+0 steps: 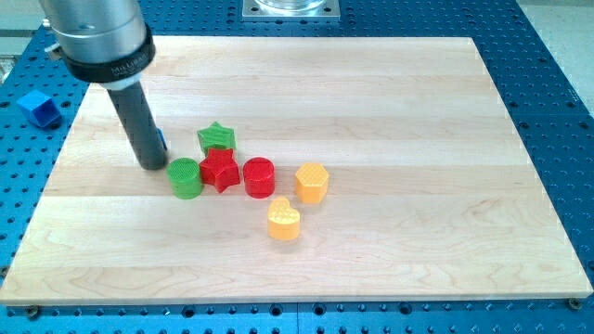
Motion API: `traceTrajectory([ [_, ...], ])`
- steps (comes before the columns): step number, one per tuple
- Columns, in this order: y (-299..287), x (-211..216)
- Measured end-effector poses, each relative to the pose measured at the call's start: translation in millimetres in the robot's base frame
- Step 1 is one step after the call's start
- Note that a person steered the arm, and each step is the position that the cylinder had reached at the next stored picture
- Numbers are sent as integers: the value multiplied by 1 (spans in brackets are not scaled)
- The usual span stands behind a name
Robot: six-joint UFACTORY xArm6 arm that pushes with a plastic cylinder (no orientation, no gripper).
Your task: Move the yellow heart into the yellow hexagon
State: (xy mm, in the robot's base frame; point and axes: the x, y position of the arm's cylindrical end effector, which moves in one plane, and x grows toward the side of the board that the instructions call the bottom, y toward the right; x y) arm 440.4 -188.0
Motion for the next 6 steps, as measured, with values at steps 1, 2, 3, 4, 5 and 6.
traceTrajectory([
  [1,-6,-34],
  [2,-64,-49],
  [3,-28,-15],
  [4,-16,97],
  [5,89,169],
  [6,149,148],
])
